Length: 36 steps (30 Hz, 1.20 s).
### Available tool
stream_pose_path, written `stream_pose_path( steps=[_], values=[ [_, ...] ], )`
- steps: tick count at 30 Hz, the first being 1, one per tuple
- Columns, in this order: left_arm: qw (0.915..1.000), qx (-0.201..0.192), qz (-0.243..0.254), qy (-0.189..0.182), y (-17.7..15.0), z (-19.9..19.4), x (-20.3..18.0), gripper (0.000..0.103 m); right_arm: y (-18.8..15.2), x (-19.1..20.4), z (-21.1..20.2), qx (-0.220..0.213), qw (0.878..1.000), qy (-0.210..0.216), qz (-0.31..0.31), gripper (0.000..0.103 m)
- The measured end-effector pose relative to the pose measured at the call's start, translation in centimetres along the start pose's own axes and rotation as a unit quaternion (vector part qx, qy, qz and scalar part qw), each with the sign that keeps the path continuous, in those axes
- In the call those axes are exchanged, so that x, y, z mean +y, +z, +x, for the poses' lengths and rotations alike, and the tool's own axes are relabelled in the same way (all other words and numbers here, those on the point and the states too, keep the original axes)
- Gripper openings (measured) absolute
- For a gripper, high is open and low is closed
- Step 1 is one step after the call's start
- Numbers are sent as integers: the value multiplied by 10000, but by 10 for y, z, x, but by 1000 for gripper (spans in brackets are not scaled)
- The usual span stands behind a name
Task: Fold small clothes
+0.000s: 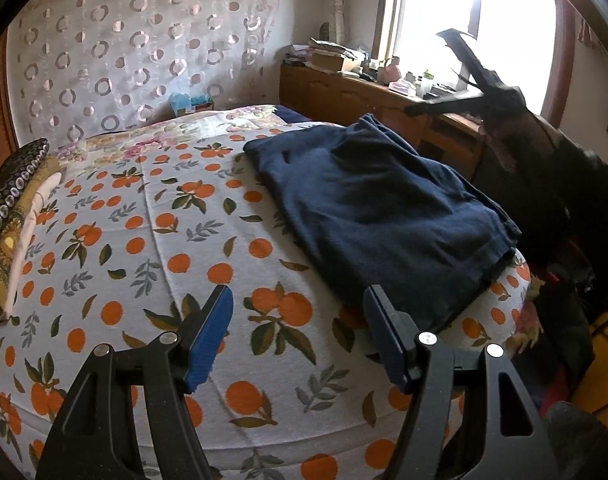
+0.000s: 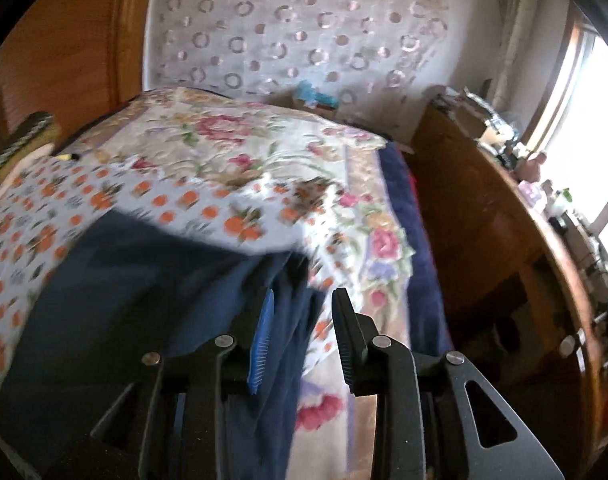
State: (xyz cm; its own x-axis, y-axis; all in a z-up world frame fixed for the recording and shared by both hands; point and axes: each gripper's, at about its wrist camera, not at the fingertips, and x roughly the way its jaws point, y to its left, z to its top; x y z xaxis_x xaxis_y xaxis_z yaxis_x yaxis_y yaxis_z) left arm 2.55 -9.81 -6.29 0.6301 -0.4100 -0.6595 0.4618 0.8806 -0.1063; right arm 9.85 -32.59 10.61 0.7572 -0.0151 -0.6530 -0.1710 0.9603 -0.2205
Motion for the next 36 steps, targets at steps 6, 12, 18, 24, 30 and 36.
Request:
stream_pose_path(
  steps=[6,12,18,24,30,36],
  values=[
    [9999,96,74,-117,0,8,-10,69,-60,7,-20,26,9986,466,242,31],
    [9997,195,83,-133,-1,16,-15,69,-62,-2,-6,45,9981,503,358,31],
    [9995,300,52,-123,-4,22,-15,69,-35,-8,25,35,9976,407,566,34],
    [9994,311,1,-128,-6,24,-15,69,1,-10,68,193,9956,480,779,34],
    [9993,341,-13,-139,-7,26,-14,69,7,-16,79,337,9941,742,713,3],
    [9990,429,23,-79,-7,29,-16,69,-1,-42,63,75,9918,3,1273,3]
  ],
)
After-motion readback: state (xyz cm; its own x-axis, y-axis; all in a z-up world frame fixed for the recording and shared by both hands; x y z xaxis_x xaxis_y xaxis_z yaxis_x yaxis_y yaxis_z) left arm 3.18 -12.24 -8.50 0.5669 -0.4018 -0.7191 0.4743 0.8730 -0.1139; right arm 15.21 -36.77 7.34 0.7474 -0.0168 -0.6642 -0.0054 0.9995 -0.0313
